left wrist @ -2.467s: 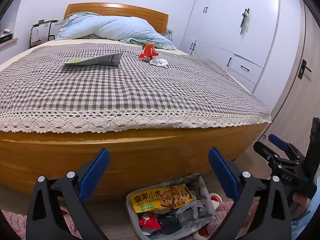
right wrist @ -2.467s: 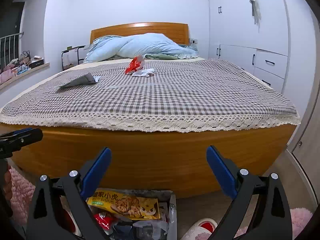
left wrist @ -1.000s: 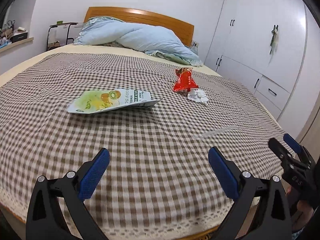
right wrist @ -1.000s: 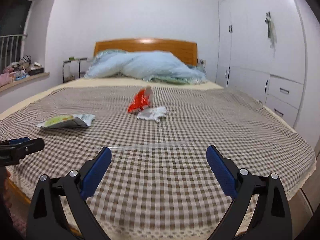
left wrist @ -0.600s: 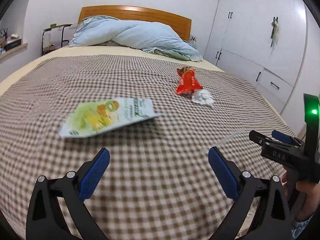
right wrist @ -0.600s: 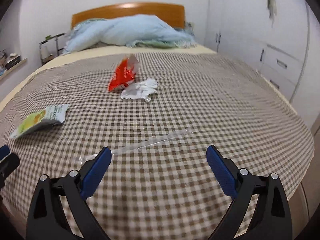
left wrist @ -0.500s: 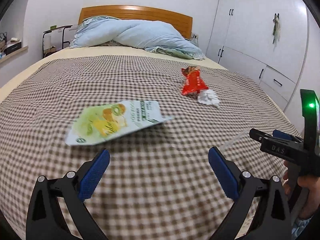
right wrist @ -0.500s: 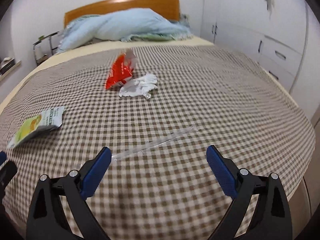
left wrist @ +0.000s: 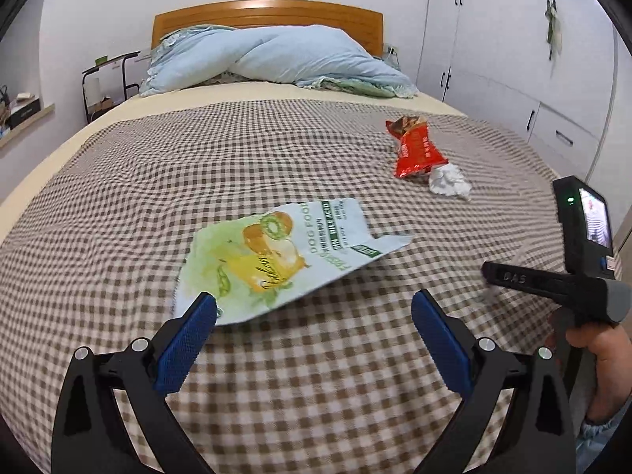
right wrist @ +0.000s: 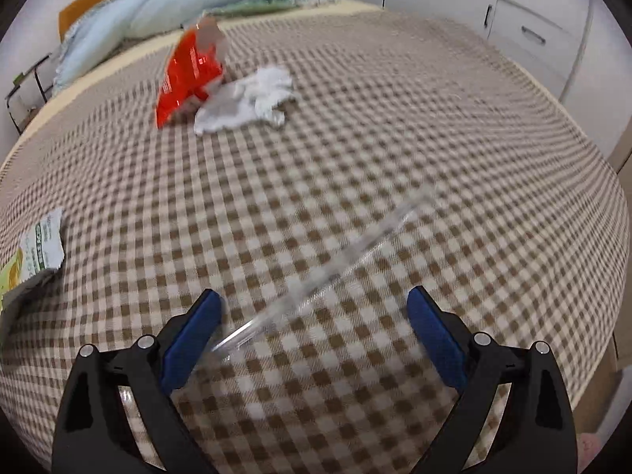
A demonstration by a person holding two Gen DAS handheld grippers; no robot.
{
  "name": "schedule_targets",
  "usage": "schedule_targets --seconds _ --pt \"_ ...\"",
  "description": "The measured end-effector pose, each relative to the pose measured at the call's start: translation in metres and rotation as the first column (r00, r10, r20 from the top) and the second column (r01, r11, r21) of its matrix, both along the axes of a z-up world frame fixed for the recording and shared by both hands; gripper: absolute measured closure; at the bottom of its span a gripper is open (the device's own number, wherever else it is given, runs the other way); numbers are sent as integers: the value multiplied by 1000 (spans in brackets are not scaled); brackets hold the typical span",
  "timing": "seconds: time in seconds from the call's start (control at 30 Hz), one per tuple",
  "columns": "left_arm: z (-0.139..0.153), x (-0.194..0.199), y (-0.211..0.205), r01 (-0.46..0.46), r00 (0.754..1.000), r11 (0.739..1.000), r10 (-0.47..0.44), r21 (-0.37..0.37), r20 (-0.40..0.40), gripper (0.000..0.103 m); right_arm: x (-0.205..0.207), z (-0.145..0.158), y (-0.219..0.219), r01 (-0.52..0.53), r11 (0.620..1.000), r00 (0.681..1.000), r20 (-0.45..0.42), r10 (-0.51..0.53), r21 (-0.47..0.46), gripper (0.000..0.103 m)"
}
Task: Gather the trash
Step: 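Move both open tools toward the green dog food pouch on the bedspread, then grasp the green dog food pouch with the left tool while the right closes on a clear strip, then carry the dog food pouch and clear strip down into the trash bag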
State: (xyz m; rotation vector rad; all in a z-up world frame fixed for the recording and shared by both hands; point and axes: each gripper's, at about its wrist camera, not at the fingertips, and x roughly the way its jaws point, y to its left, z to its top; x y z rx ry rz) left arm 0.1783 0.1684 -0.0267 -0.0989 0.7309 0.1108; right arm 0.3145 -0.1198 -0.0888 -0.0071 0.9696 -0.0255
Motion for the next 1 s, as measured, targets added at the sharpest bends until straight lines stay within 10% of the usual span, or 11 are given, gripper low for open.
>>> schedule_targets --seconds 0.13,0.23,0.5,0.7,1.0 --pt "0 12 3 13 1000 998 -13 69 -1 8 -6 11 -26 -29 1000 999 18 29 9 81" --pt "-6 28 -4 49 997 981 -38 189 -63 8 1 10 -51 -86 993 996 -9 88 84 93" --pt "-34 62 6 40 981 965 11 260 -191 11 -2 16 -83 -127 974 992 15 127 188 98" --pt "-32 65 14 59 982 987 -30 148 -185 92 -17 22 -92 -154 967 987 71 142 205 98" --pt "-12 53 15 14 998 990 -4 139 -69 103 -48 43 -84 -228 963 965 168 203 146 98"
